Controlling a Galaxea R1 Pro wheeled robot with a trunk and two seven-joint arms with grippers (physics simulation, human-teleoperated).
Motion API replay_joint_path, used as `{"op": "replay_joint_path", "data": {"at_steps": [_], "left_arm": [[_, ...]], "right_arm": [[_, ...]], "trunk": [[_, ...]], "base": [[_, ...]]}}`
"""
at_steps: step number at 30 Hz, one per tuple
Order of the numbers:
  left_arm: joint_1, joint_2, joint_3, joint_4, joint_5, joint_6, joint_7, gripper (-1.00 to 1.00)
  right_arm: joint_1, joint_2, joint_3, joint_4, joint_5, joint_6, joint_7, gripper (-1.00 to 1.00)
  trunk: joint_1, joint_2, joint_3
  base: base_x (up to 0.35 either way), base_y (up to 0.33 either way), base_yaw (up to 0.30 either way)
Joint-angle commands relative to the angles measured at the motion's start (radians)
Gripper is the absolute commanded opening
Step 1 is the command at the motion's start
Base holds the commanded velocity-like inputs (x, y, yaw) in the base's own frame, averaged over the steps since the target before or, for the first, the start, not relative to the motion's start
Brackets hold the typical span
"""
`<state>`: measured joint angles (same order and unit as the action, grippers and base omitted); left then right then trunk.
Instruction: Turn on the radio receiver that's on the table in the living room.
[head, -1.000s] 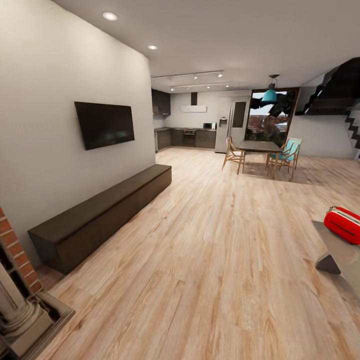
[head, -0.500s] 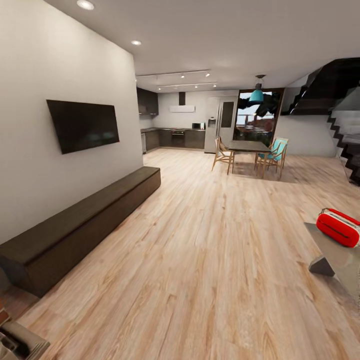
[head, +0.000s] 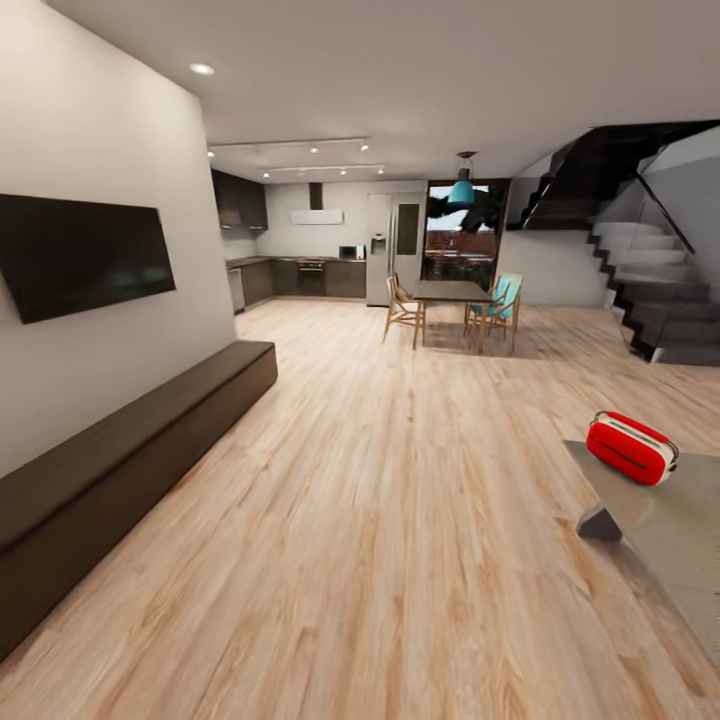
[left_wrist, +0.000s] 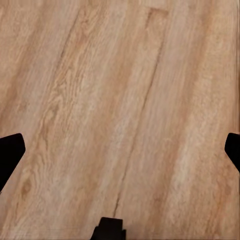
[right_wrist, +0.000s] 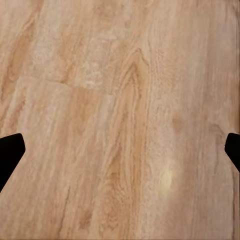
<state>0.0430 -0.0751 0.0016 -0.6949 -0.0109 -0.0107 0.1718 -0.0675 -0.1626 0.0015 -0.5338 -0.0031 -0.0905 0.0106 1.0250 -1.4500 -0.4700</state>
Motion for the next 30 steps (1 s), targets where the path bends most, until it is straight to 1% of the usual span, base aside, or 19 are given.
{"op": "replay_joint_path", "data": {"at_steps": [1, 7, 25, 30], "left_arm": [[0.0, 0.001, 0.0, 0.0, 0.0, 0.0, 0.0, 1.0], [0.0, 0.001, 0.0, 0.0, 0.0, 0.001, 0.0, 1.0], [0.0, 0.001, 0.0, 0.0, 0.0, 0.003, 0.0, 1.0], [0.0, 0.001, 0.0, 0.0, -0.001, 0.003, 0.0, 1.0]], "right_arm": [[0.0, 0.0, 0.0, 0.0, 0.0, 0.0, 0.0, 1.0], [0.0, 0.0, 0.0, 0.0, 0.0, 0.0, 0.0, 1.0], [0.0, 0.0, 0.0, 0.0, 0.0, 0.0, 0.0, 1.0], [0.0, 0.0, 0.0, 0.0, 0.0, 0.0, 0.0, 1.0]], "trunk": [[0.0, 0.0, 0.0], [0.0, 0.0, 0.0], [0.0, 0.0, 0.0], [0.0, 0.0, 0.0]], "base": [[0.329, 0.0, -0.275], [0.329, 0.037, -0.221], [0.329, 0.121, -0.009], [0.329, 0.112, -0.141]]}}
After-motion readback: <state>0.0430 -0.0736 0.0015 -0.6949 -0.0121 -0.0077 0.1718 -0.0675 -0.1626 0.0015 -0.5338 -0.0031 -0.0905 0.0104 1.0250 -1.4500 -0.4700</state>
